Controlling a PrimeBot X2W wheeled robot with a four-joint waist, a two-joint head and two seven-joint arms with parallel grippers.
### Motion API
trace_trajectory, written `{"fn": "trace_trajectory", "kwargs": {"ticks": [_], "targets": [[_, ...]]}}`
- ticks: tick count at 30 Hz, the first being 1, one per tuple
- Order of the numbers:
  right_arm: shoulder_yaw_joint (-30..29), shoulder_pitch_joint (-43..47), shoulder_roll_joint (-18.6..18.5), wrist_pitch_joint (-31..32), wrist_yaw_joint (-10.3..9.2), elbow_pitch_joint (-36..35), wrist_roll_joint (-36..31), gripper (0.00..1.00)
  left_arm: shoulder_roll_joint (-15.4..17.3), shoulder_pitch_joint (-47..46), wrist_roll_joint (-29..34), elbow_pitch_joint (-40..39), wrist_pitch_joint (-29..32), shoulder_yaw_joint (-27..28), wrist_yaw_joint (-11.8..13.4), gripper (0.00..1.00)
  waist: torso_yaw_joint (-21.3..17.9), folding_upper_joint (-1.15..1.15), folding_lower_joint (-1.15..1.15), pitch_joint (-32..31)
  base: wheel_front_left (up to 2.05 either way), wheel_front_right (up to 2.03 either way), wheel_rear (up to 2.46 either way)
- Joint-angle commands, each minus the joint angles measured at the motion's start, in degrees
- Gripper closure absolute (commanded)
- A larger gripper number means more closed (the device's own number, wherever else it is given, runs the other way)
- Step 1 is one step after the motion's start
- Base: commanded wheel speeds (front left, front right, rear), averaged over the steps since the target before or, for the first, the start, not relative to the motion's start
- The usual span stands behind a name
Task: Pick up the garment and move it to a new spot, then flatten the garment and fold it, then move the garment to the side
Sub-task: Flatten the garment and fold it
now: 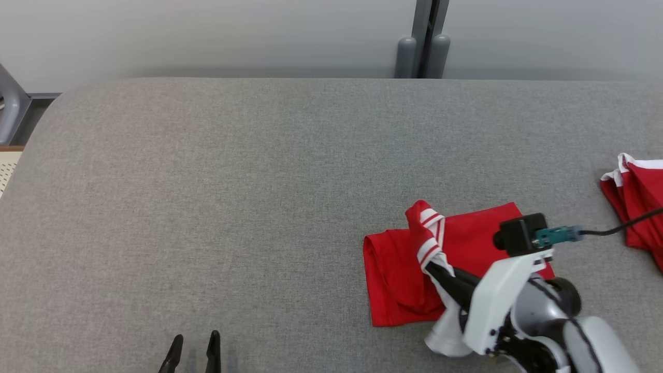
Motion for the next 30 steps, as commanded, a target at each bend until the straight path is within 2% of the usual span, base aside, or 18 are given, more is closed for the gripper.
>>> {"fn": "trace_trajectory", "kwargs": {"ticks": [1, 4, 8, 12, 13, 14, 15, 19, 23, 30], "targets": [[0.72, -0.96, 0.70, -2.40, 0.11, 1.85, -1.61, 1.00, 0.21, -0.99, 0.26, 0.27, -0.08, -0.28, -0.22, 0.00, 0.11, 0.00, 0.00, 0.32, 0.00, 0.00, 0.00], [3.71, -3.27, 3.89, -9.15, 0.12, 9.27, -3.44, 1.00, 0.24, -1.69, 0.40, 0.68, -0.08, -1.12, -0.55, 0.00, 0.93, 0.00, 0.00, 0.59, 0.00, 0.00, 0.00], [4.73, -5.99, 4.53, -14.23, 0.12, 15.26, -3.72, 1.00, 0.22, -1.80, 0.11, 0.86, -0.08, -1.17, -0.53, 0.00, 1.61, 0.00, 0.00, 0.58, 0.00, 0.00, 0.00], [7.22, -8.43, 4.61, -17.87, 0.12, 19.55, -1.15, 1.00, 0.23, -1.27, -0.14, 1.04, -0.08, -1.39, -0.49, 0.00, 1.86, 0.00, 0.00, 0.32, 0.00, 0.00, 0.00], [7.81, -9.03, 4.59, -19.17, 0.12, 20.18, -0.58, 0.69, 0.22, -1.16, -0.22, 1.03, -0.08, -1.52, -0.40, 0.00, 1.85, 0.00, 0.00, 0.22, 0.00, 0.00, 0.00], [8.56, -9.47, 4.59, -20.49, 0.12, 20.87, 0.17, 0.52, 0.21, -1.12, -0.33, 1.01, -0.08, -1.66, -0.28, 0.00, 1.83, 0.00, 0.00, 0.09, 0.00, 0.00, 0.00], [9.05, -9.57, 4.59, -21.54, 0.12, 21.58, 0.98, 0.00, 0.22, -1.07, -0.45, 1.03, -0.08, -1.72, -0.18, 0.00, 1.77, 0.00, 0.00, -0.15, 0.00, 0.00, 0.00], [10.67, -9.49, 4.57, -26.48, 0.12, 21.95, 1.57, 0.00, 0.21, -0.52, -0.34, 1.42, -0.08, -2.09, 0.01, 0.00, 1.11, 0.00, 0.00, -1.31, 0.00, 0.00, 0.00], [10.23, -7.53, 3.77, -31.54, 0.12, 19.21, -2.74, 0.00, 0.23, -0.56, 0.35, 1.60, -0.08, -1.98, -0.02, 0.00, 0.57, 0.00, 0.00, -2.43, 0.00, 0.00, 0.00], [0.82, 2.53, -3.08, -46.64, 0.12, 11.77, -13.35, 0.00, 0.23, -1.41, 2.57, 1.37, -0.08, -0.59, -0.58, 0.00, -0.57, 0.00, 0.00, -5.48, 0.00, 0.00, 0.00]]}}
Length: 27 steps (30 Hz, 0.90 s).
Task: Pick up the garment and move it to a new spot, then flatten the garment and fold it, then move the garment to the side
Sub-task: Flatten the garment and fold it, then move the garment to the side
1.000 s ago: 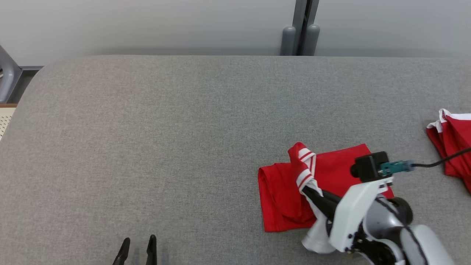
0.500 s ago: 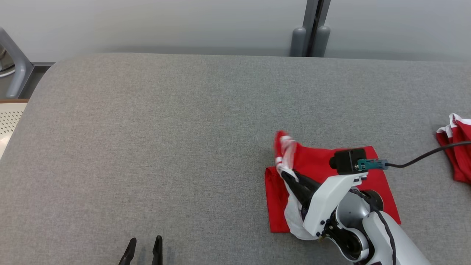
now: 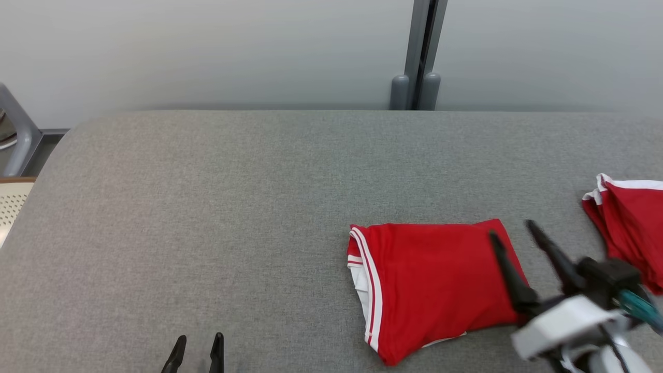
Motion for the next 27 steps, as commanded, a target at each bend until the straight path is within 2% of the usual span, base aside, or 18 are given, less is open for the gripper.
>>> {"fn": "trace_trajectory", "kwargs": {"ticks": [1, 4, 8, 12, 17, 22, 27], "targets": [[-2.84, 2.52, -1.99, -3.62, 0.11, -0.63, -3.83, 0.00, 0.22, -0.83, 0.70, -0.15, -0.08, 0.58, -0.24, 0.00, -0.57, 0.00, 0.00, -0.73, 0.00, 0.00, 0.00], [-6.91, 7.24, -3.98, -8.73, 0.11, 0.28, -11.16, 0.00, 0.24, -1.12, 1.21, -0.31, -0.08, 1.32, -0.50, 0.00, -0.99, 0.00, 0.00, -1.49, 0.00, 0.00, 0.00], [-12.90, 12.03, -2.98, -11.20, 0.11, 2.23, -16.14, 0.00, 0.24, -0.85, 1.90, -0.72, -0.08, 2.69, -0.42, 0.00, -1.39, 0.00, 0.00, -2.46, 0.00, 0.00, 0.00], [-16.65, 15.87, -0.77, -11.35, 0.11, -0.07, -19.32, 0.00, 0.21, 0.08, 2.80, -1.01, -0.08, 3.89, -0.27, 0.00, -1.69, 0.00, 0.00, -3.15, 0.00, 0.00, 0.00], [-19.25, 18.79, 1.81, -11.34, 0.08, -1.31, -20.34, 0.00, 0.22, 0.94, 3.83, -1.30, -0.08, 4.39, -0.48, 0.00, -1.64, 0.00, 0.00, -4.02, 0.00, 0.00, 0.00], [-19.61, 19.11, 2.58, -11.34, 0.07, -1.48, -20.11, 0.00, 0.21, 1.39, 3.97, -1.78, -0.08, 5.07, -0.24, 0.00, -1.39, 0.00, 0.00, -4.60, 0.00, 0.00, 0.00], [-18.76, 15.12, 2.88, -11.34, 0.07, 0.09, -15.04, 0.00, 0.21, 0.79, 4.30, -2.59, -0.08, 4.57, -0.39, 0.00, -0.33, 0.00, 0.00, -3.97, 0.00, 0.00, 0.00]]}}
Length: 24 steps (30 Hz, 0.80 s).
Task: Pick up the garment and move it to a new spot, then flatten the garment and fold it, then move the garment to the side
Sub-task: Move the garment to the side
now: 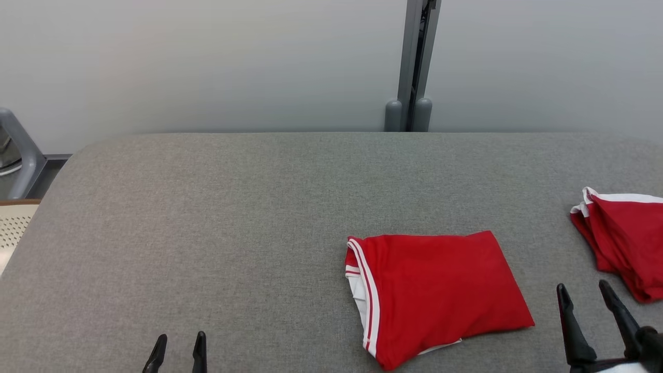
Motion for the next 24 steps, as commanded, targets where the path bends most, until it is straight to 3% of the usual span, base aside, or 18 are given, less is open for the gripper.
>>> {"fn": "trace_trajectory", "kwargs": {"ticks": [1, 3, 8, 13, 18, 23, 24], "targets": [[0.05, -2.47, -0.50, -0.28, -0.01, 2.39, 2.58, 0.00, 0.21, -0.68, 0.35, -0.48, -0.08, -0.22, -0.03, 0.00, 0.72, 0.00, 0.00, 0.59, 0.00, 0.00, 0.00], [1.68, -6.09, -1.45, 2.15, 0.00, 6.00, 5.44, 0.00, 0.21, -0.99, 0.44, -0.61, -0.08, -0.46, -0.19, 0.00, 1.37, 0.00, 0.00, 1.17, 0.00, 0.00, 0.00], [5.45, -15.30, -3.21, 16.58, 0.00, 14.94, 12.07, 0.00, 0.21, -1.22, 0.60, -0.06, -0.08, -1.09, -0.54, 0.00, 3.25, 0.00, 0.00, 2.60, 0.00, 0.00, 0.00], [6.56, -20.34, -4.52, 24.52, -0.01, 22.36, 12.91, 0.00, 0.21, -1.75, 0.37, 0.52, -0.08, -1.65, -0.74, 0.00, 5.33, 0.00, 0.00, 3.36, 0.00, 0.00, 0.00], [4.45, -24.26, -4.59, 28.45, -0.01, 30.77, 9.76, 0.00, 0.21, -2.27, -0.08, 0.67, -0.08, -1.99, -0.89, 0.00, 7.01, 0.00, 0.00, 4.05, 0.00, 0.00, 0.00], [4.87, -26.89, -1.51, 31.04, 0.04, 36.12, 12.91, 0.00, 0.21, -2.38, 0.38, 0.73, -0.08, -1.74, -1.06, 0.00, 7.00, 0.00, 0.00, 4.76, 0.00, 0.00, 0.00], [5.68, -27.46, -1.08, 31.22, 0.06, 36.29, 14.22, 0.25, 0.21, -2.51, 0.46, 0.68, -0.08, -1.50, -1.00, 0.00, 6.77, 0.00, 0.00, 4.95, 0.00, 0.00, 0.00]]}}
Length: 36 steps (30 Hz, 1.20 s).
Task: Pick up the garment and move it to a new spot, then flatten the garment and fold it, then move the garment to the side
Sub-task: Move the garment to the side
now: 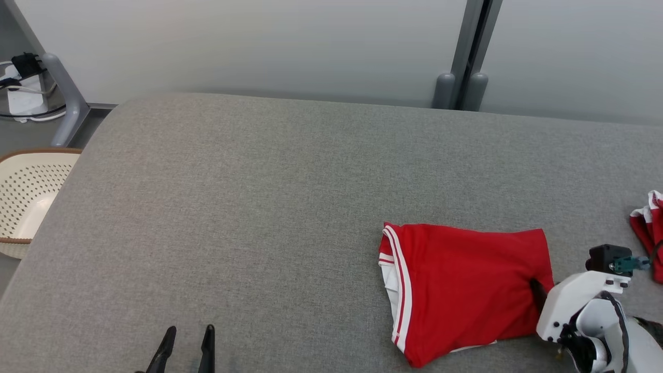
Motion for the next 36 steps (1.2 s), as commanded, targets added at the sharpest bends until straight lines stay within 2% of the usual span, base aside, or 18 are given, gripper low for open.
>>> {"fn": "trace_trajectory", "kwargs": {"ticks": [1, 3, 7, 8, 10, 11, 17, 26, 32, 33, 34, 35, 36], "targets": [[0.93, -0.35, 0.70, 0.20, 0.14, 0.43, 1.35, 1.00, 0.23, -1.26, 0.23, -0.06, -0.08, 0.44, -0.20, 0.00, -0.50, 0.00, 0.00, 0.38, 0.00, 0.00, 0.00], [2.14, -2.42, 0.08, -0.17, 0.14, -0.40, 3.89, 1.00, 0.21, -1.59, 0.45, -0.22, -0.08, 0.77, -0.27, 0.00, -1.29, 0.00, 0.00, 0.95, 0.00, 0.00, 0.00], [4.13, -7.40, -3.67, -1.29, 0.12, -3.12, 6.49, 1.00, 0.21, -2.48, 0.47, -0.52, -0.08, 1.31, -0.40, 0.00, -3.66, 0.00, 0.00, 1.98, 0.00, 0.00, 0.00], [4.80, -11.43, -6.82, -0.76, 0.07, -5.26, 6.50, 1.00, 0.21, -2.48, 0.21, -0.61, -0.08, 1.66, -0.54, 0.00, -5.73, 0.00, 0.00, 2.48, 0.00, 0.00, 0.00], [4.86, -14.05, -9.24, 0.16, 0.07, -7.09, 5.61, 1.00, 0.21, -2.72, -0.04, -0.72, -0.08, 1.70, -0.60, 0.00, -7.01, 0.00, 0.00, 2.77, 0.00, 0.00, 0.00], [4.48, -15.84, -11.21, 1.87, 0.07, -9.15, 5.26, 1.00, 0.21, -2.95, -0.29, -0.89, -0.08, 1.70, -0.65, 0.00, -8.20, 0.00, 0.00, 3.05, 0.00, 0.00, 0.00], [2.14, -17.62, -16.29, 8.45, 0.07, -16.17, 3.30, 1.00, 0.21, -3.17, -0.54, -1.38, -0.07, 2.05, -0.63, 0.00, -11.22, 0.00, 0.00, 3.85, 0.00, 0.00, 0.00], [-2.38, -17.90, -17.78, 15.35, 0.07, -22.73, 0.30, 1.00, 0.21, -4.58, 0.25, -1.48, -0.08, 2.39, -0.73, 0.00, -13.09, 0.00, 0.00, 5.48, 0.00, 0.00, 0.00], [-3.69, -17.91, -18.13, 16.90, 0.07, -24.22, -2.40, 1.00, 0.21, -4.89, 0.41, -1.37, -0.08, 2.32, -0.76, 0.00, -12.98, 0.00, 0.00, 6.13, 0.00, 0.00, 0.00], [-3.79, -17.70, -18.45, 16.94, 0.07, -24.63, -3.13, 0.92, 0.21, -4.92, 0.38, -1.36, -0.08, 2.29, -0.77, 0.00, -12.93, 0.00, 0.00, 6.25, 0.00, 0.00, 0.00], [-3.79, -17.32, -18.87, 17.01, 0.07, -24.94, -4.18, 0.70, 0.21, -4.86, 0.33, -1.36, -0.08, 2.32, -0.78, 0.00, -12.91, 0.00, 0.00, 6.36, 0.00, 0.00, 0.00], [-3.50, -16.80, -19.45, 17.22, 0.07, -25.27, -5.43, 0.55, 0.21, -4.74, 0.32, -1.39, -0.08, 2.39, -0.78, 0.00, -12.90, 0.00, 0.00, 6.46, 0.00, 0.00, 0.00], [-3.06, -16.31, -20.20, 17.33, 0.07, -25.78, -6.69, 0.09, 0.21, -4.57, 0.31, -1.41, -0.08, 2.48, -0.79, 0.00, -12.91, 0.00, 0.00, 6.56, 0.00, 0.00, 0.00]]}}
